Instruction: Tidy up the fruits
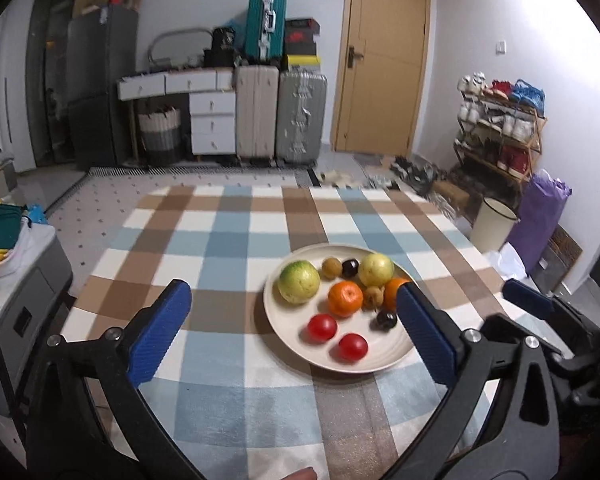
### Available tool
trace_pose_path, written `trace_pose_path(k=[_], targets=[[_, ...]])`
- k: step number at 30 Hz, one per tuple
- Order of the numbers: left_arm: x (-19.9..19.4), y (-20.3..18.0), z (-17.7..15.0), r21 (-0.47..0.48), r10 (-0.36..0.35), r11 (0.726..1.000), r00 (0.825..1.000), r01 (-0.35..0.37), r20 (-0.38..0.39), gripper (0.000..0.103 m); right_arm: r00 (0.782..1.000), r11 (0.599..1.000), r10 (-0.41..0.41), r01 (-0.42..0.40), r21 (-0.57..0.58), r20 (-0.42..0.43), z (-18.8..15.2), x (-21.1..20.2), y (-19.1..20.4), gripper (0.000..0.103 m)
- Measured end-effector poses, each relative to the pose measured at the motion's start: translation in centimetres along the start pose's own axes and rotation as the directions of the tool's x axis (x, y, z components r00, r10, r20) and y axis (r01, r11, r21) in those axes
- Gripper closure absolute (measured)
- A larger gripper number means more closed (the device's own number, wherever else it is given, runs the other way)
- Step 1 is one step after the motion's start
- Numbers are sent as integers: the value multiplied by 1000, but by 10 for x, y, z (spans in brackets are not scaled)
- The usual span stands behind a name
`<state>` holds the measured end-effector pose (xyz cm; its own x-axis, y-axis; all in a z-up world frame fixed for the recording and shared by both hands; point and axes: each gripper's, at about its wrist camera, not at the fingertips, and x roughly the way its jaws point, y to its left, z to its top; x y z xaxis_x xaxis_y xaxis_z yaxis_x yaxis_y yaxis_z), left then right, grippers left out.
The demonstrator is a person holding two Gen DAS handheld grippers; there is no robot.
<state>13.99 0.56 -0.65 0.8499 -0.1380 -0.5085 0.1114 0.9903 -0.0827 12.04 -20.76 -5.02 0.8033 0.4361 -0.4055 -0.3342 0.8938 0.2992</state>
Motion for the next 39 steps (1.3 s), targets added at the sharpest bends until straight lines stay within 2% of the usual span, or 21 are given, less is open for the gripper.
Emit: trace_pose_path(k=[3,6,8,12,22,26,39], targets=[[-11,1,-3,-1,19,1000,999,-19,34,1,999,999,-1,3,-33,47,0,-13,7,5],[-20,5,-7,-42,42,998,997,-39,64,1,995,998,-9,15,-65,98,-1,-24,13,1],[-25,9,-10,-69,31,997,996,-26,83,1,993,997,-2,10,-75,118,0,-29,15,1],[-36,12,-16,-66,66,996,987,-57,146,1,987,995,-5,21,-98,158,-5,-36,17,1],[-40,21,-45,-41,128,992,977,-123,170,1,970,984,-64,101,-148,235,-30,-46,13,0],[-39,22,-58,-9,155,988,973,-156,172,1,967,975,-99,141,-169,236,-38,-48,13,0],[-39,28,-87,36,159,984,955,-174,250,1,954,957,-148,205,-204,260,-57,-51,21,0]])
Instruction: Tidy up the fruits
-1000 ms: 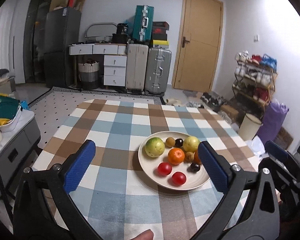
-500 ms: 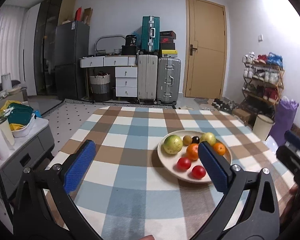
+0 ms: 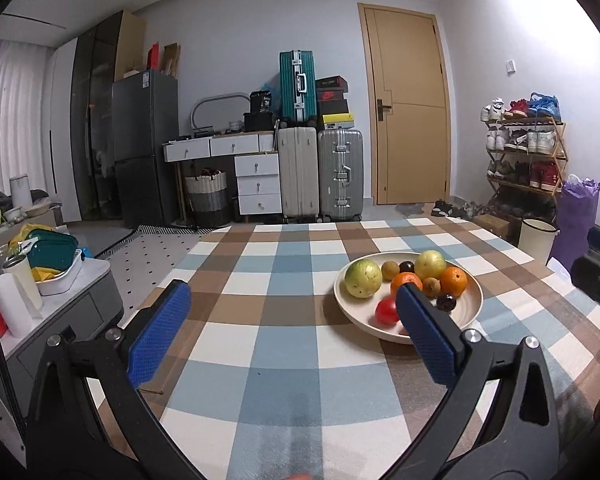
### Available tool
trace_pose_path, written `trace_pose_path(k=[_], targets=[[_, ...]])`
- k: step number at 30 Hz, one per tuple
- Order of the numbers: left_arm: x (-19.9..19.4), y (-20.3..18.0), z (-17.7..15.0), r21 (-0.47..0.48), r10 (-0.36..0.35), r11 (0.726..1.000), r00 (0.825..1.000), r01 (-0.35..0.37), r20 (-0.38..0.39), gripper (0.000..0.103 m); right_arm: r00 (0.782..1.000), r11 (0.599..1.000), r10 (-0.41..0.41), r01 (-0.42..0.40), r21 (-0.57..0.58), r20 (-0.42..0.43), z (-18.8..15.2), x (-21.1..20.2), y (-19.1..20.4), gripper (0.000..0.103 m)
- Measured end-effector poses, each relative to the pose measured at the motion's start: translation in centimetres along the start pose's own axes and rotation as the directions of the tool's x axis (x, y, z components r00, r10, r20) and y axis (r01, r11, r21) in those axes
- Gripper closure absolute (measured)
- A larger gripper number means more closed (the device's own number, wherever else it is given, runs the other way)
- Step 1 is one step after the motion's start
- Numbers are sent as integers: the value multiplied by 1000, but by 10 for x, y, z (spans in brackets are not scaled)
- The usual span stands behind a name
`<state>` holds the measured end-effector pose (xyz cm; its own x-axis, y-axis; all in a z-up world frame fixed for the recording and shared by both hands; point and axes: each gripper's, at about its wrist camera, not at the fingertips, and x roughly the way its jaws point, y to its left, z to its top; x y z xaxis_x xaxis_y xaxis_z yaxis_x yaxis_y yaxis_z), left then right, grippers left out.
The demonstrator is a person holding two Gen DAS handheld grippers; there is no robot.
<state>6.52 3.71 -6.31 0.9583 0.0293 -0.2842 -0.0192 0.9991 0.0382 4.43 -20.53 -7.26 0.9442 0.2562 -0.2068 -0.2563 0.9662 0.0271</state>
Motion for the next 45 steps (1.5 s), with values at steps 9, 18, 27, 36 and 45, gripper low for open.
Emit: trace_pose_path(k=[9,18,27,36,45], targets=[[14,7,-1,-38,-16,999,999,14,-45,1,993,998,-49,52,27,-104,-7,19,-10,0],[16,6,-2,-30,-17,999,999,16,-42,1,995,999,-29,30,12,-100,-9,19,-6,0],[17,6,-2,-30,-16,999,999,15,-41,1,995,1000,-29,29,7,-97,-8,19,-7,0],[16,6,-2,-31,-17,999,999,16,-40,1,995,1000,-29,30,6,-96,-8,19,-7,0],[16,6,-2,-32,-17,999,999,16,-40,1,995,1000,-29,29,6,-96,-8,19,-7,0]])
